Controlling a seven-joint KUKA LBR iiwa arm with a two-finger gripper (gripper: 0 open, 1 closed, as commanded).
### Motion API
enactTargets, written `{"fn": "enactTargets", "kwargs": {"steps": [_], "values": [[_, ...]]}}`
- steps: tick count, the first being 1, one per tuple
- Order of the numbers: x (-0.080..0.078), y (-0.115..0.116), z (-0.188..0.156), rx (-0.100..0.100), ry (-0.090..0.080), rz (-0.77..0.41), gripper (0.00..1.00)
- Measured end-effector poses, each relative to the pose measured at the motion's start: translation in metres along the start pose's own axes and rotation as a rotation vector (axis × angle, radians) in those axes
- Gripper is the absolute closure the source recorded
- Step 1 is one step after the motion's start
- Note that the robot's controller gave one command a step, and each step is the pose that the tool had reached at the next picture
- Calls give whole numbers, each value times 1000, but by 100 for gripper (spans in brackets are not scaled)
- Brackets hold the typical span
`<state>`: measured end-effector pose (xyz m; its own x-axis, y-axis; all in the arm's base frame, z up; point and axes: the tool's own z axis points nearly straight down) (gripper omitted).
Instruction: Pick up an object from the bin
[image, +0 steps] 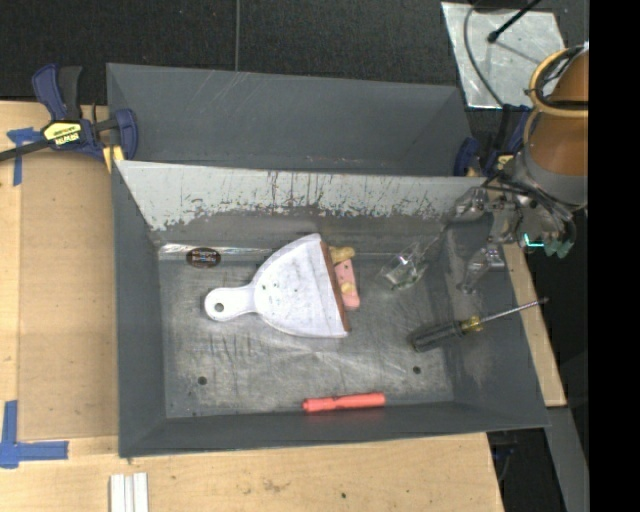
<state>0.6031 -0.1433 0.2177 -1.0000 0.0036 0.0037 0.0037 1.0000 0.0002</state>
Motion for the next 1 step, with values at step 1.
{"fn": "enactTargets", "kwargs": {"steps": [1], "values": [[-2, 0, -5, 1, -8, -3, 0]]}}
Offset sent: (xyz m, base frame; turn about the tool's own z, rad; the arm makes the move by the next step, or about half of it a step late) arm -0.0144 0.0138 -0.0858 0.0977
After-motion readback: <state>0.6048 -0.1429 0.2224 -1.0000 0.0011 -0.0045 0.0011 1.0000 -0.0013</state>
